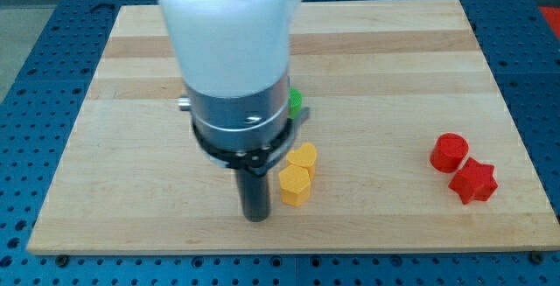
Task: Move the yellow hexagon a bit right
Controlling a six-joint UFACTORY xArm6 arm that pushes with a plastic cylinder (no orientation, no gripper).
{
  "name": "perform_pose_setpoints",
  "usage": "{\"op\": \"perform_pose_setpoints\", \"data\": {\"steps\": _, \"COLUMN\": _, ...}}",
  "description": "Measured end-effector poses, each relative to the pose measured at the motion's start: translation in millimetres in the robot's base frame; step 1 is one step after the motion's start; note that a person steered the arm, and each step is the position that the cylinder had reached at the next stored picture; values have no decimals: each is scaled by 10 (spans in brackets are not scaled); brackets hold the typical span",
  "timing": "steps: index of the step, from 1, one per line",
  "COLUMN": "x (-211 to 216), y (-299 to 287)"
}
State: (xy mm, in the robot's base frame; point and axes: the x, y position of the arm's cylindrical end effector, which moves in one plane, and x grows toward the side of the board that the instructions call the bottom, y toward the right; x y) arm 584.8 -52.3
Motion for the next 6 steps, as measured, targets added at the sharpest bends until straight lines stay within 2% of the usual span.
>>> {"op": "perform_pose_setpoints", "data": {"steps": 2, "x": -241, "y": -109}}
{"op": "perform_pose_setpoints", "data": {"steps": 4, "x": -241, "y": 838}}
{"op": "perform_pose_setpoints", "data": {"steps": 5, "x": -239, "y": 819}}
{"op": "perform_pose_setpoints", "data": {"steps": 6, "x": -239, "y": 465}}
